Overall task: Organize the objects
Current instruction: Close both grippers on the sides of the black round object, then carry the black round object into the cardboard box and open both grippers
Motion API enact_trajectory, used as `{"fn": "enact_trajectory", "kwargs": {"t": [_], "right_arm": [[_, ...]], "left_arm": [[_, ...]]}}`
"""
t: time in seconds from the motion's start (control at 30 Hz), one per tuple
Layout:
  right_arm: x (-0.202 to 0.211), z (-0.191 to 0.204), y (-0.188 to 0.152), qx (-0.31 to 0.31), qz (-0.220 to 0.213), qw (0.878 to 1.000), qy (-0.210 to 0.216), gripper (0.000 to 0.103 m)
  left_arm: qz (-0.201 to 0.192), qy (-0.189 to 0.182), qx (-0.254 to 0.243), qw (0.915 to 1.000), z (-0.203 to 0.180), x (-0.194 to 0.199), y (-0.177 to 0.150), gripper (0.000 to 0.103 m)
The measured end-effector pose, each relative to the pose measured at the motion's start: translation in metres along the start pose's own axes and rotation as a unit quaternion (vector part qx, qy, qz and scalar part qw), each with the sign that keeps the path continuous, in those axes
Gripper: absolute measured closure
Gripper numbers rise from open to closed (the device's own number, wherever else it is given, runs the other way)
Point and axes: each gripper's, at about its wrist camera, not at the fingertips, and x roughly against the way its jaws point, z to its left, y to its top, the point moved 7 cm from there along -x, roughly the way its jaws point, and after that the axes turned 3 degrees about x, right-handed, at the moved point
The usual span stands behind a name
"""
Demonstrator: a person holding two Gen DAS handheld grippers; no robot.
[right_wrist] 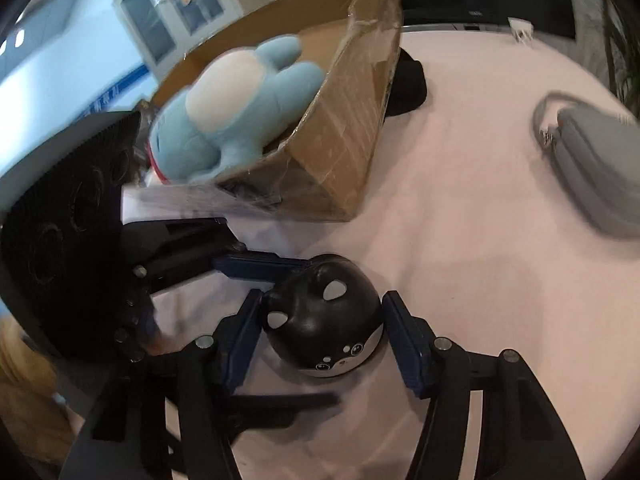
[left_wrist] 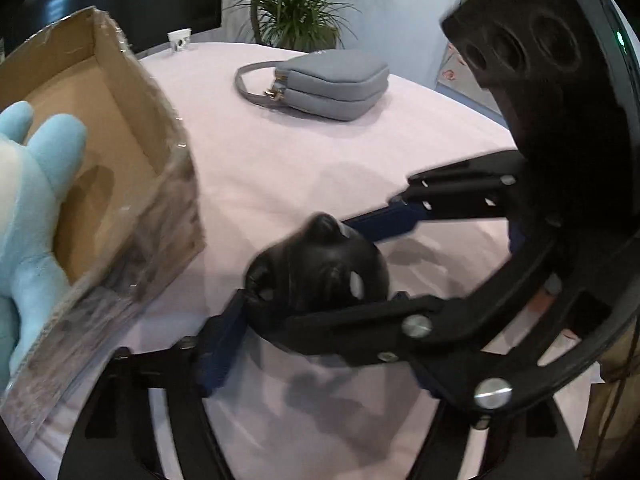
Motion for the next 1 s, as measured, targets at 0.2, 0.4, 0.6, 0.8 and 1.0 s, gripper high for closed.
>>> {"fn": "enact_trajectory", "kwargs": {"t": [0.2, 0.4, 0.6, 0.8, 1.0], "right_arm": [[0.003, 0.037, -0.020, 0.025, 0.011, 0.999, 0.022, 0.045], [-0.007, 0.095, -0.035, 0.039, 0.020, 0.997, 0.059, 0.045], [-0.027, 0.144, -0.035, 0.066, 0.037, 0.994, 0.075, 0.045], [-0.040, 0.188, -0.028, 0.101, 0.048, 0.991, 0.076, 0.045], [-0.047, 0.214, -0.018, 0.123, 0.050, 0.989, 0.067, 0.045]], "left_arm": [[0.013, -0.007, -0.010, 0.9998, -0.002, 0.028, -0.036, 0.038], [0.003, 0.020, 0.012, 0.9997, 0.009, 0.068, -0.078, 0.039], [-0.011, 0.041, 0.045, 0.9981, 0.033, 0.104, -0.115, 0.038], [-0.032, 0.052, 0.061, 0.9963, 0.052, 0.135, -0.136, 0.038], [-0.051, 0.058, 0.067, 0.9947, 0.064, 0.137, -0.127, 0.038]]}}
